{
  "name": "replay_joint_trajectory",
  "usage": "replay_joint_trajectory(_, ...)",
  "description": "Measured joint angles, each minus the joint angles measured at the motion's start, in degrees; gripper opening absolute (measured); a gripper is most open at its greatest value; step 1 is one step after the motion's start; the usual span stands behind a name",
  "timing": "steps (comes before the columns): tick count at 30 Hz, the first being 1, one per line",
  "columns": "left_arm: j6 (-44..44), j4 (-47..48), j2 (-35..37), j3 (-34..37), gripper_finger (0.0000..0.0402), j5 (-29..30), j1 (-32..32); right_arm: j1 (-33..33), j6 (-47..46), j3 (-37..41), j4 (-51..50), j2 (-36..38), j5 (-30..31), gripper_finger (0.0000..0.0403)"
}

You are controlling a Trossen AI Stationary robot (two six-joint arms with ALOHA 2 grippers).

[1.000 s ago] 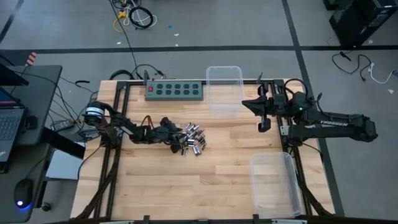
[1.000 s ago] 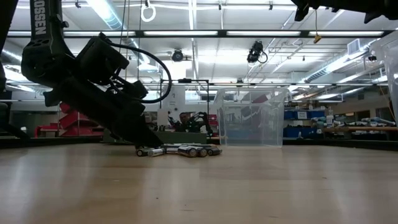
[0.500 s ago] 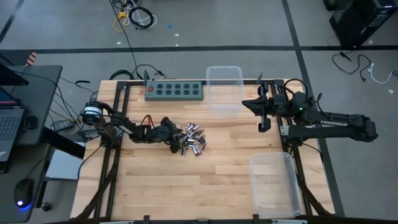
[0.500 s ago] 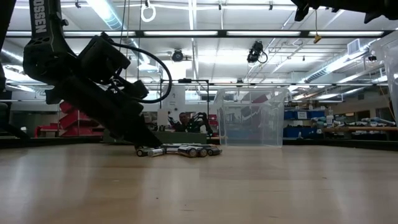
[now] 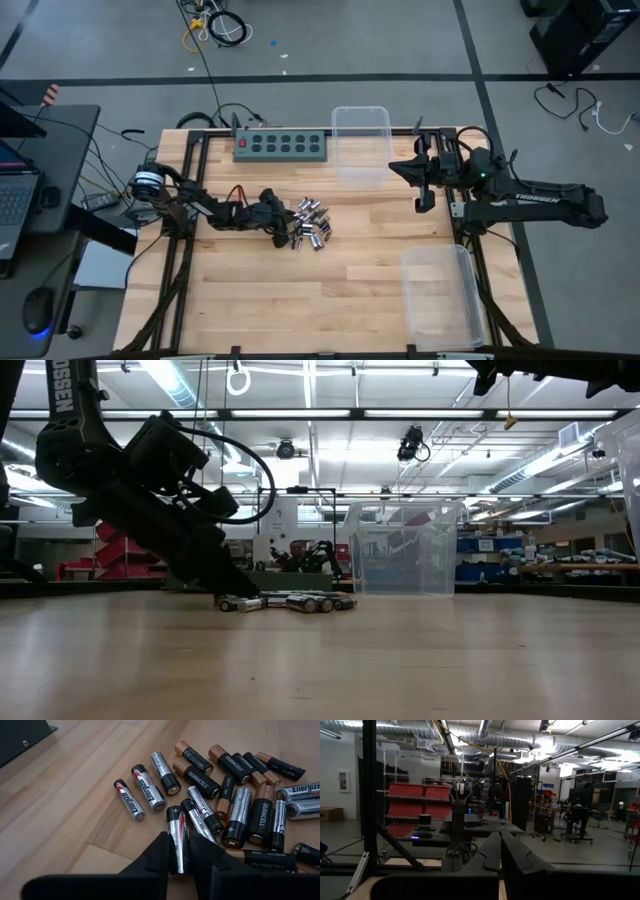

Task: Sort batteries
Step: Put the silver battery into the top transparent bin

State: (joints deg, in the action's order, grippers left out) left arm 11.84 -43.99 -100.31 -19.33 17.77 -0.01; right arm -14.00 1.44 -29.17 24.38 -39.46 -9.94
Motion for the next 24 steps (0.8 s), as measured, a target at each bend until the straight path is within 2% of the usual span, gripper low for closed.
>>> replay_joint_trajectory(5, -0.1, -0.6, 0.0, 0.1, 0.0032, 0.5, 0.0, 0.0, 0.0, 0.0, 0.0, 0.0, 0.0, 0.0003)
replay_joint_trajectory(24, 1.9, -4.5, -0.2, 0.2, 0.0038, -0.1, 0.0, 0.0, -0.4, 0.0, -0.1, 0.0, -0.3, 0.0003)
